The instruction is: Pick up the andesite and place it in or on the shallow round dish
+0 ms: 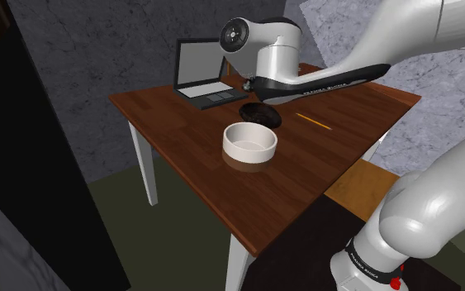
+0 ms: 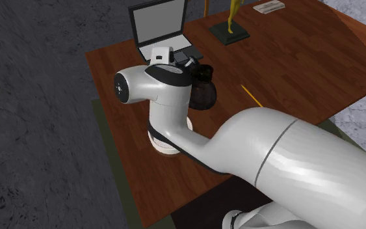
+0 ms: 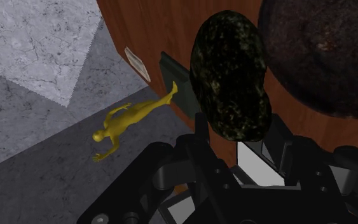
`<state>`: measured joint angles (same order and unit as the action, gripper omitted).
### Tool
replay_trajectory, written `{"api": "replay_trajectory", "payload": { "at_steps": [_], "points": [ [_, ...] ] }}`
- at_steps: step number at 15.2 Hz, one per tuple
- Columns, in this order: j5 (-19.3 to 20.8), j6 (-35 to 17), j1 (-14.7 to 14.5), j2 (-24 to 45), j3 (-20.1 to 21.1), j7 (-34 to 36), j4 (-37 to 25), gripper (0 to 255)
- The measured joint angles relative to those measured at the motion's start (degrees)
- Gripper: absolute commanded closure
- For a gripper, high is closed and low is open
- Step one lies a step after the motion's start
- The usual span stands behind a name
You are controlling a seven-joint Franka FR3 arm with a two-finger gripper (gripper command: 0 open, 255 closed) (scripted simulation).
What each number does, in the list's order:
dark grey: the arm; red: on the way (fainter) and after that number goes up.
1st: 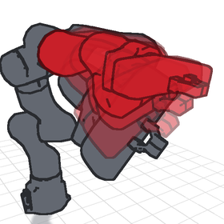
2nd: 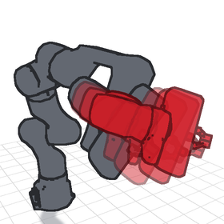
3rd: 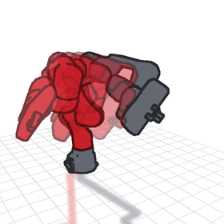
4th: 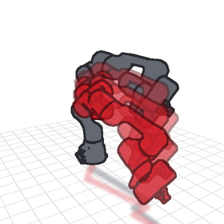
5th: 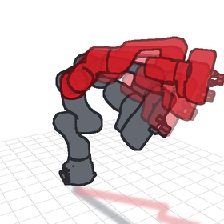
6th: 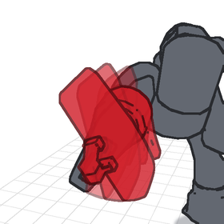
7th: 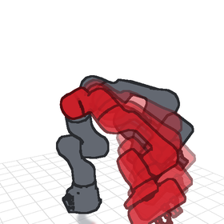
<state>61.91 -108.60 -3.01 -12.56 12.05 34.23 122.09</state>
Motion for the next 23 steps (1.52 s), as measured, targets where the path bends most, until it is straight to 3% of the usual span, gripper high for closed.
{"api": "replay_trajectory", "payload": {
  "at_steps": [12, 19, 20, 23],
  "points": [
    [3.18, -3.49, 0.39, 2.69, 0.1, 7.49, 5.19, 255],
    [3.53, -3.79, 0.42, 3.0, 0.13, 8.29, 5.67, 255],
    [3.53, -3.79, 0.42, 3.0, 0.13, 8.29, 5.67, 0],
    [3.54, -3.79, 0.42, 3.0, 0.13, 8.29, 5.66, 0]
  ]
}}
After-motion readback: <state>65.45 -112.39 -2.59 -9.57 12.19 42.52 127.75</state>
